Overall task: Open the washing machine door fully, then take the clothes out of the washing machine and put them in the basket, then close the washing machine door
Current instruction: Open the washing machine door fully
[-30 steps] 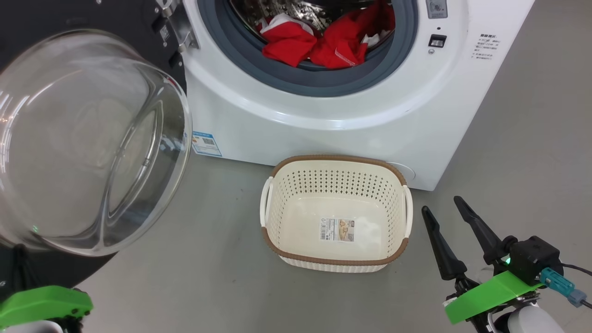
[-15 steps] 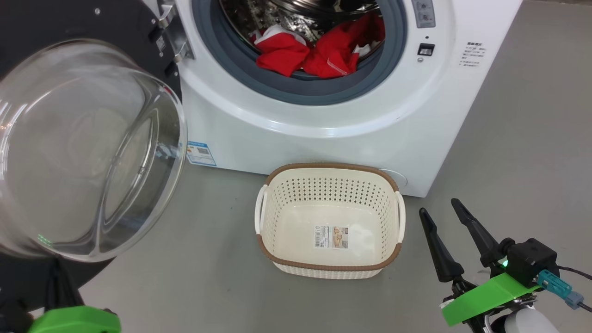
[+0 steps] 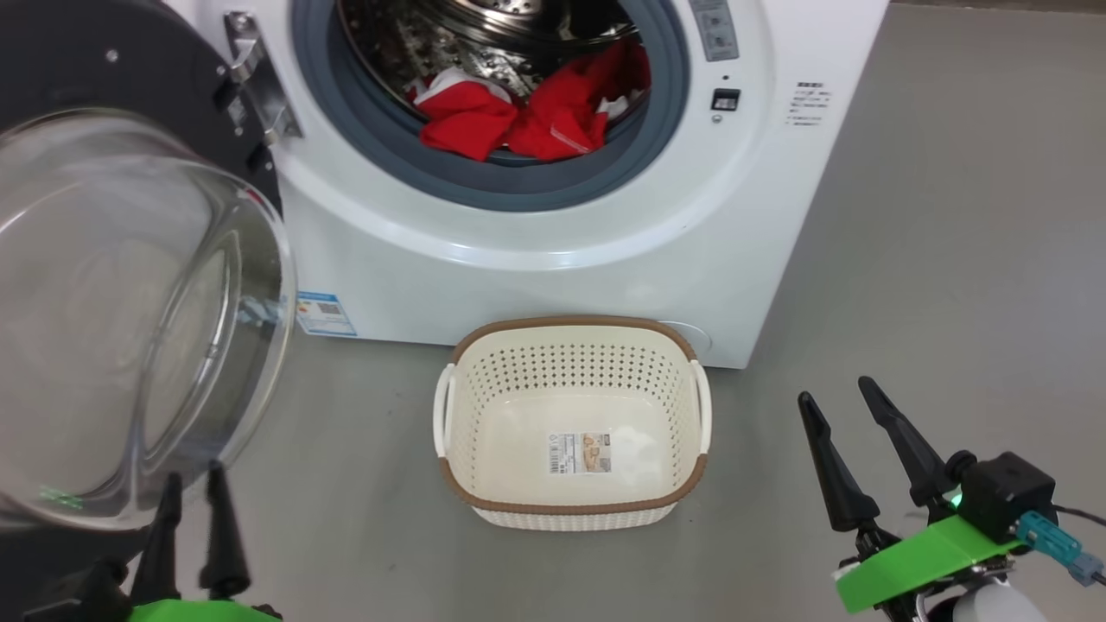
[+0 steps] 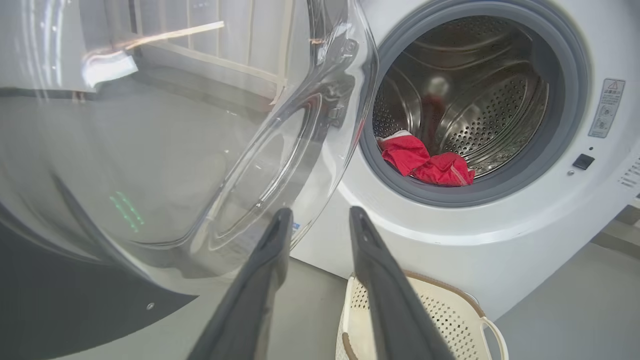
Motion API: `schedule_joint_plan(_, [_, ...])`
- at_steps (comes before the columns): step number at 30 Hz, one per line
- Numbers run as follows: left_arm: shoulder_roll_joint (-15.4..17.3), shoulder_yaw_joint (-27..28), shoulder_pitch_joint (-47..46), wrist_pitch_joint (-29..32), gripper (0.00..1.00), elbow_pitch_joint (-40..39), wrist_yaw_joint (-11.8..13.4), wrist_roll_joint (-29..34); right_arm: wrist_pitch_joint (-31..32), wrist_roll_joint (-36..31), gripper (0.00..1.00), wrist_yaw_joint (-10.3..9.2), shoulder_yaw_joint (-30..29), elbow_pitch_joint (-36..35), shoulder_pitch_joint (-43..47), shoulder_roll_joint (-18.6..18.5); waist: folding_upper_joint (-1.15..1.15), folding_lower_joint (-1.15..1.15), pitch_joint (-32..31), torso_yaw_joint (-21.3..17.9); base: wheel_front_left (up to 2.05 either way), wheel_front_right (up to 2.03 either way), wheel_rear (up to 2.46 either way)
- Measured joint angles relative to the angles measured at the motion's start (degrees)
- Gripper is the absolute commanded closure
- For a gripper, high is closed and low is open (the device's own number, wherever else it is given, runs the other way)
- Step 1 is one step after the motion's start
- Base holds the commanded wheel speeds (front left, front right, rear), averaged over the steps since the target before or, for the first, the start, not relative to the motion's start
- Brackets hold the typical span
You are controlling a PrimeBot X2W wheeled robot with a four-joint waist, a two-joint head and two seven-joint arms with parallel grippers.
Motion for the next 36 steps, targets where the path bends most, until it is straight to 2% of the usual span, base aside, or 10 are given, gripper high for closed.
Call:
schedule_joint_plan(15, [0.2, -3.2, 1.2, 0.0, 0.0, -3.4, -3.5, 2.5, 0.0, 0.0, 0.0, 0.0, -3.1, 0.0, 1.7, 0.8, 0.0, 0.0, -0.2, -5.6, 0.0, 0.0, 0.0])
schedule_joint_plan(36, [0.5, -6.7, 1.6, 0.0, 0.0, -5.2, -4.1, 2.9, 0.0, 0.0, 0.0, 0.0, -5.5, 0.0, 1.7, 1.5, 0.0, 0.0, 0.9, -13.4, 0.0, 0.0, 0.0])
